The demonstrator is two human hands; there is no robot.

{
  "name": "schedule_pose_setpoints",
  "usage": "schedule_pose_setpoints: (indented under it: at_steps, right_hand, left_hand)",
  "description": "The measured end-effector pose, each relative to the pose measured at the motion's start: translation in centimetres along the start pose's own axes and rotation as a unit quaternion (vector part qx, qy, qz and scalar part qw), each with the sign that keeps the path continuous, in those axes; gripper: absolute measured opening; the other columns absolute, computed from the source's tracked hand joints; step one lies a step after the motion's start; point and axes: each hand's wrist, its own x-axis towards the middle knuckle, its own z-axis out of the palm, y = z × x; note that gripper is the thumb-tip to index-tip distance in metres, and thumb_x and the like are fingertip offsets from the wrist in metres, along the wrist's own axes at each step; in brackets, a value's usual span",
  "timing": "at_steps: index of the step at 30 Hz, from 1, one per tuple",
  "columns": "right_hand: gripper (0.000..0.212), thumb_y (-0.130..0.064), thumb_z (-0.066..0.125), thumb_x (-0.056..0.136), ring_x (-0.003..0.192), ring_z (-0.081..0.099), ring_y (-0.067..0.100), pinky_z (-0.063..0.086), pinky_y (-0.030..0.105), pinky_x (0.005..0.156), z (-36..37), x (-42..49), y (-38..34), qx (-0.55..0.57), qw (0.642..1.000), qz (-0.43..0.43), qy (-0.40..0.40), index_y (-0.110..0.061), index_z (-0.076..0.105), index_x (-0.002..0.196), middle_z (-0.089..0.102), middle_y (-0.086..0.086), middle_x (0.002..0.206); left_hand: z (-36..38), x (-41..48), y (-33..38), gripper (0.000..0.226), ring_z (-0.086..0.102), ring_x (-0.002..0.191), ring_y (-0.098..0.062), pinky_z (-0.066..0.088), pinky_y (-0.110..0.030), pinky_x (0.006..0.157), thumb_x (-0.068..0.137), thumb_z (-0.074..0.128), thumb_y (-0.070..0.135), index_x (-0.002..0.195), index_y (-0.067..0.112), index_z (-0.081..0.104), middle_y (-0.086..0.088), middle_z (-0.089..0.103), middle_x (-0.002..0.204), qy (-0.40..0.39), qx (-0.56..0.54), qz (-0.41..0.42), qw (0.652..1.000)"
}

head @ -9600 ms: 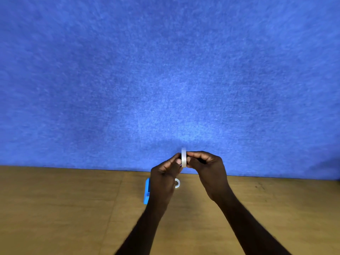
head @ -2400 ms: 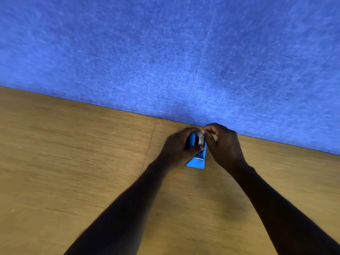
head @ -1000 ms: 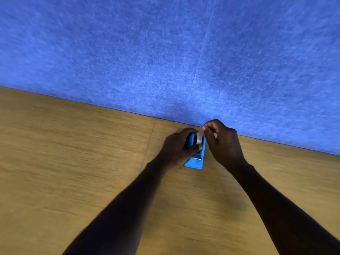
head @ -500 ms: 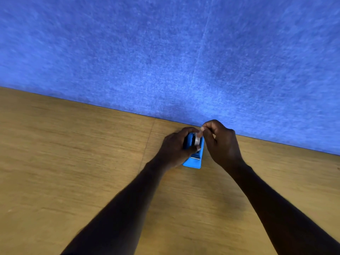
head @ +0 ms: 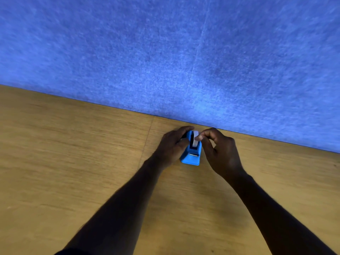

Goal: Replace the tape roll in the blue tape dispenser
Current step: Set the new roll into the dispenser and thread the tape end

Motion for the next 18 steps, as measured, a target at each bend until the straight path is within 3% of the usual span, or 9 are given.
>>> schedule_pose_setpoints:
  at_steps: [2,6,11,18]
  right_hand:
    - [0.007,-0.012,0.062,0.094,0.075,0.066,0.008,0.048,0.017,0.062,0.1,-0.5,-0.1,-0.005,1.000,-0.011,-0.008,-0.010,0.069,0.093,0.074,-0.001,0.086]
    - [0.018,-0.018,0.055,0.093,0.076,0.066,0.020,0.052,0.035,0.065,0.4,-1.6,-0.4,-0.025,0.997,-0.066,-0.004,-0.008,0.069,0.090,0.073,0.007,0.086]
    - [0.025,-0.023,0.048,0.093,0.077,0.062,0.021,0.047,0.032,0.068,1.1,-2.7,-0.3,-0.056,0.995,-0.085,-0.020,-0.007,0.067,0.087,0.070,0.007,0.086]
    - [0.025,-0.018,0.051,0.092,0.088,0.067,0.032,0.052,0.041,0.077,1.9,-3.7,0.0,-0.115,0.986,-0.117,0.012,-0.003,0.069,0.084,0.073,0.015,0.090]
  left_hand:
    - [0.2,0.0,-0.1,0.054,0.060,0.112,-0.022,0.048,-0.045,0.099,0.081,0.040,0.020,0.131,0.013,0.058,-0.011,0.065,0.124,0.003,0.000,0.006,1.000]
    - [0.1,-0.1,-0.2,0.054,0.060,0.111,-0.020,0.048,-0.042,0.097,0.082,0.038,0.018,0.132,0.013,0.057,-0.009,0.065,0.124,-0.002,0.026,0.027,0.999]
    - [0.0,-0.2,-0.2,0.055,0.058,0.118,-0.023,0.045,-0.045,0.102,0.082,0.037,0.018,0.133,0.012,0.057,-0.010,0.064,0.130,-0.006,0.048,0.042,0.998]
    - [0.3,-0.3,-0.3,0.056,0.058,0.117,-0.023,0.045,-0.045,0.103,0.082,0.037,0.026,0.131,0.012,0.059,-0.010,0.066,0.127,0.005,0.067,0.056,0.996]
